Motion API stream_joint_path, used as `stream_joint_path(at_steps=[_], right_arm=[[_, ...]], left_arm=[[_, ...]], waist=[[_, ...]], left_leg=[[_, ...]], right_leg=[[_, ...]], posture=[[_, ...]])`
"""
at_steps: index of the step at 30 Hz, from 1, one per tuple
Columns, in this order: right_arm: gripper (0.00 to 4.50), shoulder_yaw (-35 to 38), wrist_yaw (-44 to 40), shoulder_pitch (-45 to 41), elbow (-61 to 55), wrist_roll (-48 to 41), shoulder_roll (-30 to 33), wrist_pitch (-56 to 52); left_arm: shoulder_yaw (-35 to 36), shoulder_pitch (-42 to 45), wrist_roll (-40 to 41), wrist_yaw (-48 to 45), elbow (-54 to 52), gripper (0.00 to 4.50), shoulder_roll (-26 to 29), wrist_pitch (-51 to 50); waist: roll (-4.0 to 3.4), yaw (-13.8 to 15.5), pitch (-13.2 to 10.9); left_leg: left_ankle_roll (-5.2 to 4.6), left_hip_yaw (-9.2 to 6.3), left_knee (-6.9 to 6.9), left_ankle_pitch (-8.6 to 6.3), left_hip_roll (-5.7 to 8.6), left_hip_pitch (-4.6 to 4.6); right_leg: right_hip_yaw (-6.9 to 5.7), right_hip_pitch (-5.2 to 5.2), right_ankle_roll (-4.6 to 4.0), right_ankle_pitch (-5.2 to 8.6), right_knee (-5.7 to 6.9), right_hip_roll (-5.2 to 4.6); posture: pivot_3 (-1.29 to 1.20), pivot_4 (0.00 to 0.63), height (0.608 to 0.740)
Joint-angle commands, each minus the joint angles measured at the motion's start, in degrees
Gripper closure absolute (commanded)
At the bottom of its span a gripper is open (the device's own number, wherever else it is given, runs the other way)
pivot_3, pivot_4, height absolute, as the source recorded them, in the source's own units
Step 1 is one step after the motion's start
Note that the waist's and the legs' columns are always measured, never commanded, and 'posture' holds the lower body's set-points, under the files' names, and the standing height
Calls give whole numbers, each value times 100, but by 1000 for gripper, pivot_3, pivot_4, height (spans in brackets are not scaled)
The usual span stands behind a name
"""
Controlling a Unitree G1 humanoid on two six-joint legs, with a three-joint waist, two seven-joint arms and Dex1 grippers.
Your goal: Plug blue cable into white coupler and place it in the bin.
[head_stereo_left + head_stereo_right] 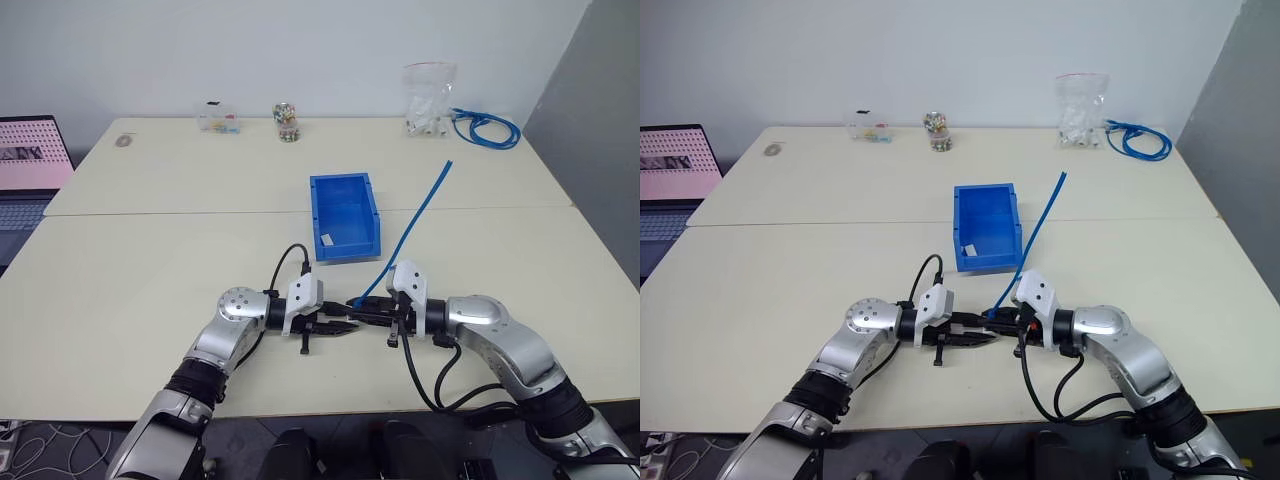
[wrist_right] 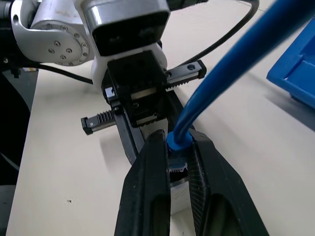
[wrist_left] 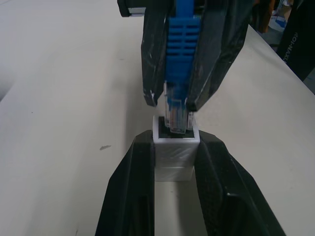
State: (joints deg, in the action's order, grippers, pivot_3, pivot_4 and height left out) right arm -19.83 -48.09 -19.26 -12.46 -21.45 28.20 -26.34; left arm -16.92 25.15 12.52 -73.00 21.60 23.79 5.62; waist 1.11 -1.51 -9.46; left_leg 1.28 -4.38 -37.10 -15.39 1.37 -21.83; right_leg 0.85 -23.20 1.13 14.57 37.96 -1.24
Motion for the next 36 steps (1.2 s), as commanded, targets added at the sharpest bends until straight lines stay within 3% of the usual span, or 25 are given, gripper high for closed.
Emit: stream_joint_path(at_steps=[1, 11, 27, 33, 36], right_arm=[[4296, -29, -247, -53, 63, 178, -5, 312], [4296, -172, -844, -228, 444, 436, 65, 630], [4296, -936, -1988, -842, 1782, 1152, -76, 1101], [4296, -1274, -2169, -703, 2268, 1600, 29, 1379], [4296, -1354, -2165, -557, 2375, 1714, 37, 1429]], left_arm=[[-77, -260, -123, -51, -247, 3718, 142, -186], [-11, -337, -104, -51, -417, 3718, 230, -369], [39, -474, -98, -10, -629, 3718, 280, -507], [41, -630, -99, 95, -782, 3718, 281, -516], [41, -666, -117, 144, -805, 3718, 269, -505]], waist=[[0, -2, 0], [-1, -2, 2], [-5, -40, 26], [-4, -38, 47], [-5, -39, 57]], left_leg=[[0, -2, 0, 0, -1, 0], [0, 1, 1, 0, -6, 6], [0, 12, 5, 0, -12, 27], [0, 12, 9, 0, -13, 43], [-2, 6, 22, -9, -15, 118]], right_leg=[[0, 0, 0, 0, 0, 0], [-1, 1, -1, 0, 4, -1], [1, 6, -22, -11, 9, 2], [2, 21, -26, -9, 8, 2], [2, 102, -7, 19, -10, 2]], posture=[[0, 150, 740], [0, 150, 740], [0, 150, 740], [0, 150, 740], [0, 150, 740]])
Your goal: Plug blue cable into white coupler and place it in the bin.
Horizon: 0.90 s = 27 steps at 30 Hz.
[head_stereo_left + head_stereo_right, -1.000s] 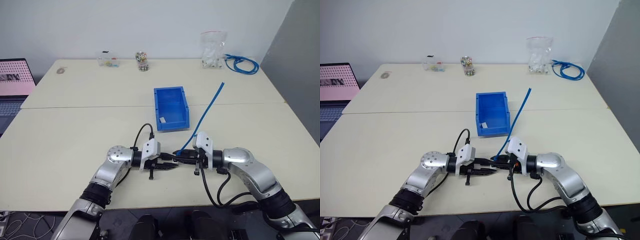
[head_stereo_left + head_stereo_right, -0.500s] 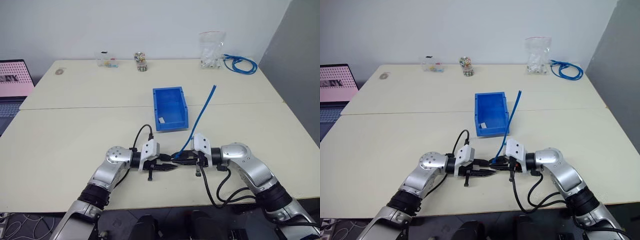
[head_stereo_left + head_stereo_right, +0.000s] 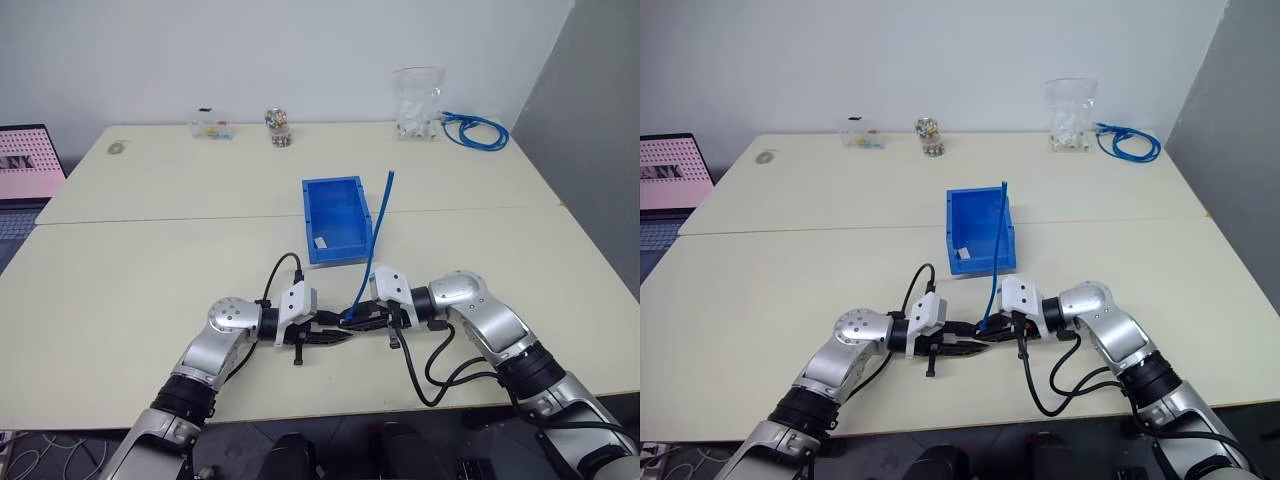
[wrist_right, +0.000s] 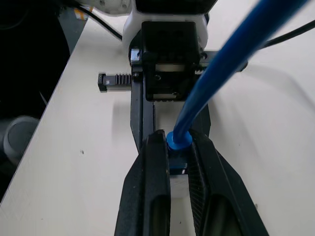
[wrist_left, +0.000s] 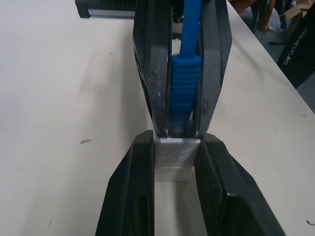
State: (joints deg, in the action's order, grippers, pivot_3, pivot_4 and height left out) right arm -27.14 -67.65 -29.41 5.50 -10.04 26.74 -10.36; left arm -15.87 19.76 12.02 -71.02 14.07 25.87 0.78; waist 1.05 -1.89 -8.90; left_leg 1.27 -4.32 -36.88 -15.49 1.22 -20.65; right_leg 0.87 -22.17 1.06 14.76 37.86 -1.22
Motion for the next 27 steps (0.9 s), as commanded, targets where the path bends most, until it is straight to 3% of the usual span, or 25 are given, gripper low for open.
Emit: stream_joint_path(at_steps=[1, 6, 7, 12, 16, 19, 22, 27], right_arm=[[4296, -598, -156, 494, 623, 563, 140, -212], [4296, -70, 172, 447, 369, 202, 17, -532], [4296, 89, 247, 420, 226, 71, -10, -684], [4296, 1074, 933, 391, -1004, -905, -198, -2066], [4296, 2191, 1707, -106, -1692, -2147, -496, -3728], [4296, 2809, 2250, -947, -1259, -2628, -732, -4603], [4296, 2858, 2661, -1930, 7, -2261, -866, -4672], [4296, 2586, 2779, -3302, 2353, -1498, -1167, -3812]], left_arm=[[-64, -140, -71, -38, -69, 3718, 57, -23], [-6, -132, -67, 74, -166, 3718, 36, -64], [41, -139, -7, 89, -250, 3014, 56, -181], [445, -495, 820, 444, -1659, 2098, 180, -1633], [1128, -880, 1441, 1367, -3011, 1343, 219, -2697], [1698, -1189, 1653, 2153, -3838, 615, 173, -3079], [2193, -1355, 1714, 3217, -4641, 52, -112, -3391], [2458, -1654, 1580, 4718, -5545, 52, -700, -3856]], waist=[[2, 0, 7], [0, 1, 48], [0, 1, 48], [-6, 6, 27], [-11, 8, -44], [-21, -17, -56], [-24, 9, -59], [-23, 20, -60]], left_leg=[[0, -1, 0, -1, 0, 2], [3, -10, -1, -6, 0, 13], [3, -13, -1, -6, 0, 12], [3, -23, -6, -6, 1, -6], [4, -28, -9, -6, 1, -34], [5, -27, -8, -6, 0, -32], [5, -28, -5, -6, 1, -28], [5, -16, -4, -6, 6, -28]], right_leg=[[0, 3, 2, 3, 0, 0], [4, 14, -3, 15, 3, 0], [3, 14, -3, 15, 4, -1], [0, 0, -3, 15, 11, -3], [0, -23, -4, 15, 14, -10], [3, -26, -4, 14, 14, -10], [-1, -23, -5, 14, 12, -9], [4, -19, -31, -1, 8, -10]], posture=[[0, 150, 740], [0, 150, 740], [0, 150, 740], [0, 150, 740], [0, 150, 740], [0, 150, 740], [0, 150, 740], [0, 150, 740]])
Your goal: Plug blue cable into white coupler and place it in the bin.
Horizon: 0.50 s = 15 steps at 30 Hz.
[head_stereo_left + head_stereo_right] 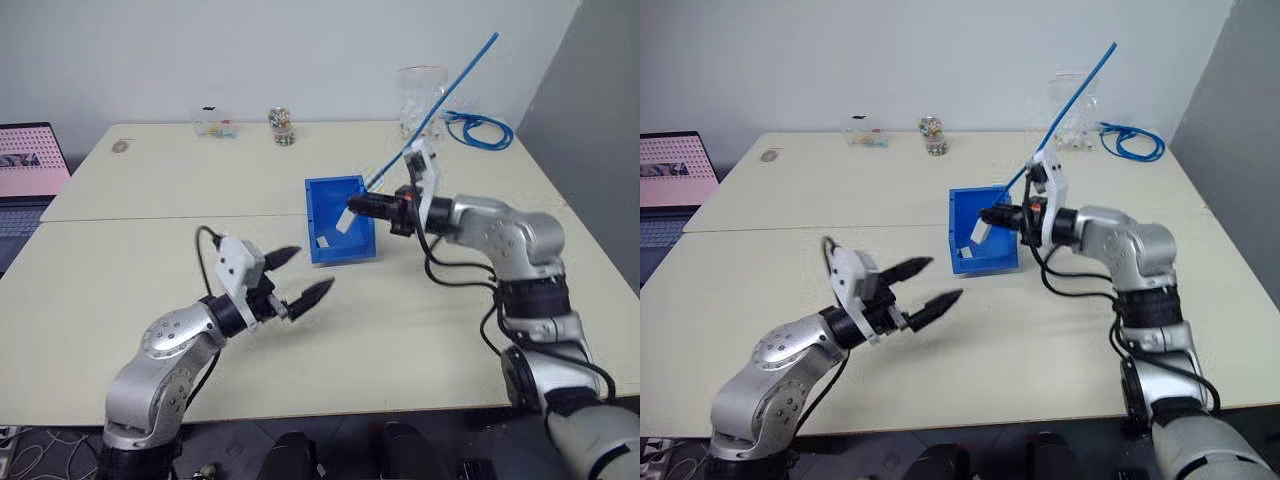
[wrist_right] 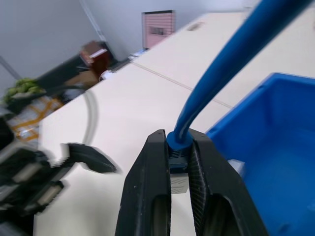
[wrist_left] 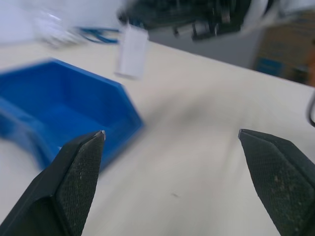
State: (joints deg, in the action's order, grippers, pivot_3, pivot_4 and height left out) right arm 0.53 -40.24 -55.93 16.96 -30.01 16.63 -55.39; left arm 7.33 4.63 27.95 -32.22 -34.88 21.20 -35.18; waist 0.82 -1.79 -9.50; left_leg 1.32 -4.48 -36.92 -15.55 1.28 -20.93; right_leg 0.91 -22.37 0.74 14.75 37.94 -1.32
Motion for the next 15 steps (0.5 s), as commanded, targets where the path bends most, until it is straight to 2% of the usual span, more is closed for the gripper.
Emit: stream_joint_path(at_steps=[1, 2, 4, 8, 12, 15], right_arm=[[4296, -155, 138, -943, 1769, 618, -271, 861], [4296, -95, 267, -1202, 2298, 723, -370, 1049], [3611, -98, 274, -1581, 3141, 963, -474, 1488], [2750, -77, 317, -2018, 4105, 1321, -459, 2051], [1786, -115, 259, -2150, 4354, 1612, -331, 2350], [1178, -103, 228, -2052, 3921, 1702, -148, 2334]], left_arm=[[108, -227, -9, 1006, -769, 52, -322, -310], [63, -301, -26, 1141, -851, 52, -379, -334], [-24, -437, -61, 1344, -945, 0, -478, -338], [-200, -614, -23, 1546, -1023, 0, -596, -317], [-208, -519, 228, 1730, -842, 0, -725, -540], [-70, -255, 349, 1916, -554, 0, -816, -720]], waist=[[0, 5, -1], [0, 2, -2], [1, -1, -2], [2, 23, -6], [1, 17, -7], [0, 16, -13]], left_leg=[[0, 2, 0, 0, 2, -2], [0, 9, 1, 0, 2, -2], [1, 13, 2, 0, 2, -3], [2, 6, 2, -2, 2, -8], [2, 11, 0, -2, 5, -8], [2, 8, 0, -1, 4, -9]], right_leg=[[0, 0, -1, -1, -1, -1], [5, -1, -1, -1, -2, -1], [8, -4, -2, -2, -1, -1], [0, -4, -3, -2, -4, -1], [4, -2, -3, -2, -6, -1], [1, -3, -3, -2, -5, 0]], posture=[[0, 150, 740], [0, 150, 740], [0, 150, 740], [0, 150, 740], [0, 150, 740], [0, 150, 740]])
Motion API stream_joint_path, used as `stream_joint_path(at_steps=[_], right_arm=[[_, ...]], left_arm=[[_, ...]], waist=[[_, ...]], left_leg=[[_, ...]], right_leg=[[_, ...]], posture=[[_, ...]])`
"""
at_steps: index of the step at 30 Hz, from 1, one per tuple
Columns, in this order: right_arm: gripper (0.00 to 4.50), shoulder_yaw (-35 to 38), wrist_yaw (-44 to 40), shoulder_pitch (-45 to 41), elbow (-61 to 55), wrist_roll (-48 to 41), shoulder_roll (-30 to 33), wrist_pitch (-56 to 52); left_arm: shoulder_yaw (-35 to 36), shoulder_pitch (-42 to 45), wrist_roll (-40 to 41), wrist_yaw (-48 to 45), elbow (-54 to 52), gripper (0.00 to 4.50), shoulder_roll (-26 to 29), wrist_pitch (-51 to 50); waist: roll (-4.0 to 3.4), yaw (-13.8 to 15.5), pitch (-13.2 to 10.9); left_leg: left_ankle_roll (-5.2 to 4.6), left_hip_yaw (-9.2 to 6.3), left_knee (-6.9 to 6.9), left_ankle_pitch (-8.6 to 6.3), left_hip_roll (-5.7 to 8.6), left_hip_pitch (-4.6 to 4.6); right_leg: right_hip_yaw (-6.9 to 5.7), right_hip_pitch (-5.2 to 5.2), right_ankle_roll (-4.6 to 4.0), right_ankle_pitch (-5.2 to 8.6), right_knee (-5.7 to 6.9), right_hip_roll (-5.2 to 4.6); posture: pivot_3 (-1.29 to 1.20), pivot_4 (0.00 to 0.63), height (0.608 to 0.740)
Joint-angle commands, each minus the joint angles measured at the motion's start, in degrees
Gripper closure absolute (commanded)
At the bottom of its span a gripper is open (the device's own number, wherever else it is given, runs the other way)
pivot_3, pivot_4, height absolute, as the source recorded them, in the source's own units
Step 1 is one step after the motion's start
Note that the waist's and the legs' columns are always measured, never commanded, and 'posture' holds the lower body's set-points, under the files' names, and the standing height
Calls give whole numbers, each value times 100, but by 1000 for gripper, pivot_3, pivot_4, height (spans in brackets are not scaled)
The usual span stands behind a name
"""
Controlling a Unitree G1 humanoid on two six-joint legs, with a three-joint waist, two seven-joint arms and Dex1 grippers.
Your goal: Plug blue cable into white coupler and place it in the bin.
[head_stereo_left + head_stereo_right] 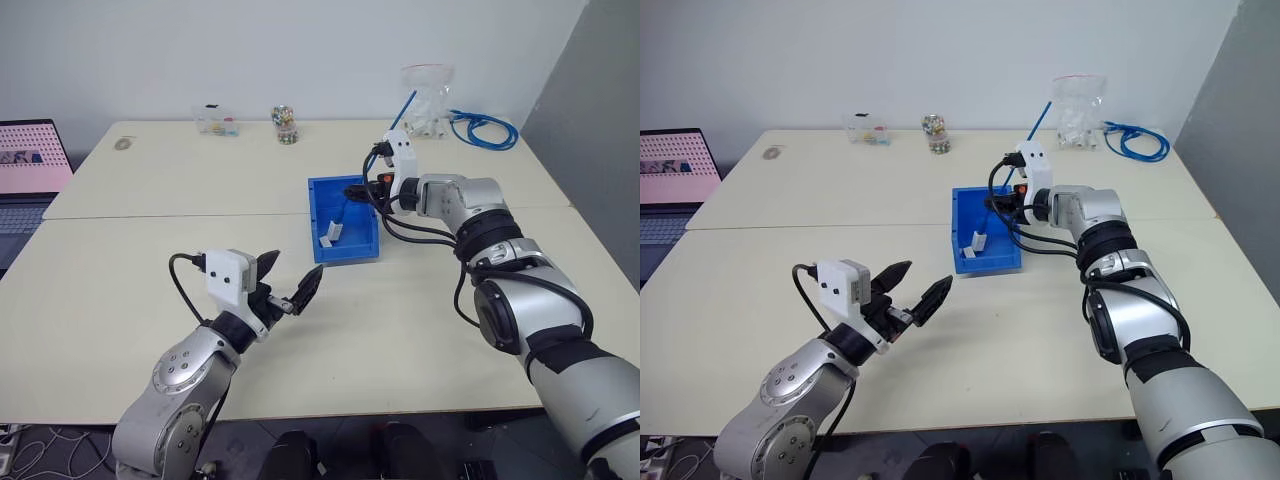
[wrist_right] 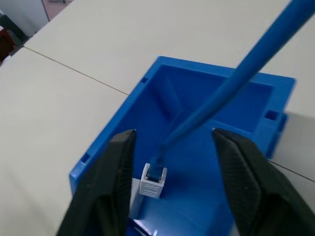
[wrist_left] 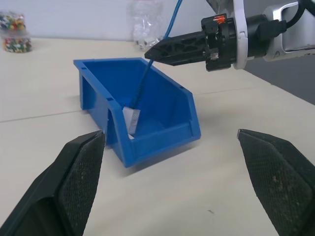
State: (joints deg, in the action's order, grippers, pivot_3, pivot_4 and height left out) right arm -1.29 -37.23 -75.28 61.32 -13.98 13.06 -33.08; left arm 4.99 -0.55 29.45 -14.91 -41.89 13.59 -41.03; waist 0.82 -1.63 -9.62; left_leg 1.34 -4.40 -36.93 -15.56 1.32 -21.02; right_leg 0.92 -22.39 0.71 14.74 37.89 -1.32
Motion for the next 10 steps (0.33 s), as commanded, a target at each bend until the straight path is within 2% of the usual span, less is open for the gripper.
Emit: stream_joint_path(at_steps=[1, 3, 6, 10], right_arm=[[984, 48, -131, 52, -966, 115, 322, 37], [984, 34, -140, 660, -2291, 92, 550, -124], [984, 74, 17, 2105, -4801, -18, 837, -343], [984, 155, 761, 4123, -7291, 275, 821, 13]], left_arm=[[219, 335, 206, 236, 275, 0, -55, -197], [297, 437, 213, 241, 503, 0, 5, -232], [322, 516, 3, 197, 878, 0, 130, -37], [448, 498, -422, 327, 1305, 0, 173, 466]], waist=[[0, -4, -2], [0, -4, -2], [3, 14, 0], [2, 21, 0]], left_leg=[[0, -2, 0, 0, -1, 0], [0, -4, 0, 0, -3, -1], [5, -13, 2, -3, -4, -4], [25, -14, -2, -12, -3, -28]], right_leg=[[-2, 0, 0, 0, 1, 1], [-3, -1, 1, 1, 3, 3], [-10, 2, 5, 3, -4, 2], [-6, -15, 14, 8, -12, -3]], posture=[[0, 150, 740], [0, 150, 740], [0, 150, 740], [0, 150, 740]])
